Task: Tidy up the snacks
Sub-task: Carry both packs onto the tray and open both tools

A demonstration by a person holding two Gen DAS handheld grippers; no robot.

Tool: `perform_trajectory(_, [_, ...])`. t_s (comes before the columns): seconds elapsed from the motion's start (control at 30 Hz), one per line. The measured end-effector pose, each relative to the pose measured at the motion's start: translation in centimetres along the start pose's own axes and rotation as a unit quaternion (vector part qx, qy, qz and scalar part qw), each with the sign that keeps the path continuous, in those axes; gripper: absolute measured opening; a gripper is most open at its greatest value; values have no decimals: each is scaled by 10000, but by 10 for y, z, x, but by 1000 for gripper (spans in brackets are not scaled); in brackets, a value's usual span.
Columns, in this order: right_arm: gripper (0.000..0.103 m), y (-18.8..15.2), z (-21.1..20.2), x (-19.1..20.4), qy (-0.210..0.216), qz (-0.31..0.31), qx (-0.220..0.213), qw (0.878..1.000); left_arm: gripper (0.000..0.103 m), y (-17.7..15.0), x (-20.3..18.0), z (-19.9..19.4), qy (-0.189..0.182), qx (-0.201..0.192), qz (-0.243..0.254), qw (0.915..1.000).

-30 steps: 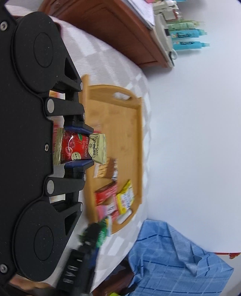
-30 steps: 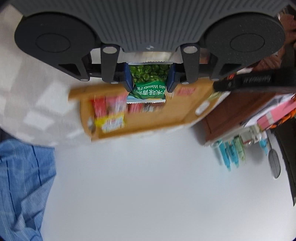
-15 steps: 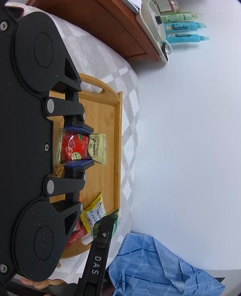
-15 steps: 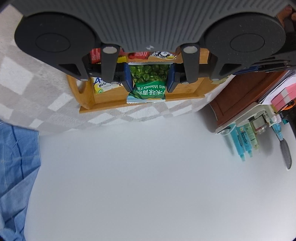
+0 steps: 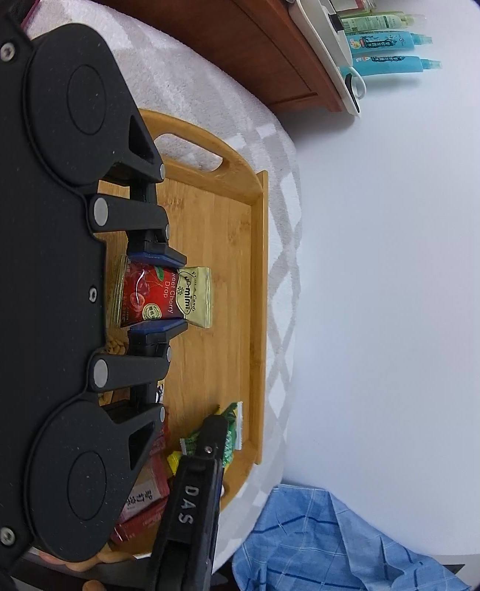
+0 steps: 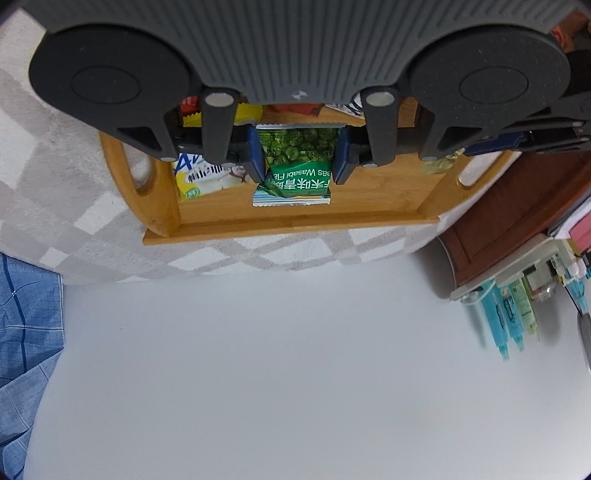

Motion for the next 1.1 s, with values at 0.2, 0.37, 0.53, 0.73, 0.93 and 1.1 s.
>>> perform_trajectory(0.2, [44, -4, 9, 2, -7, -93, 86, 9999, 29, -9, -6, 5, 30, 88, 37, 10000])
perform_trajectory(0.37, [44, -8, 16, 3, -53, -123, 150, 9998, 29, -12, -9, 8, 42, 146, 50, 9999])
perform_trajectory(0.53, [44, -12, 22, 3, -75, -80, 226, 9997, 29, -14, -11, 9, 58, 195, 71, 9998])
perform_trajectory(0.73, [44, -16, 24, 4, -98, -129, 247, 9996, 29, -16, -9, 12, 79, 230, 23, 9997])
perform_trajectory(0.93, [45, -17, 24, 2, -74, -79, 237, 9997, 29, -20, -10, 15, 123, 270, 57, 9995])
perform_trajectory(1.1, [49, -16, 23, 1, -23, -73, 259, 9996, 34, -18, -9, 13, 144, 281, -7, 9995])
Point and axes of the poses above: each gripper's, at about its wrist camera, not at the fingertips, and z roughly the way its jaws point, x to its left, y to its top, the point moved 3 cm from there along z, roughly the way its jaws point, and after that the axes turned 4 degrees about -z, right-handed, at the moved point
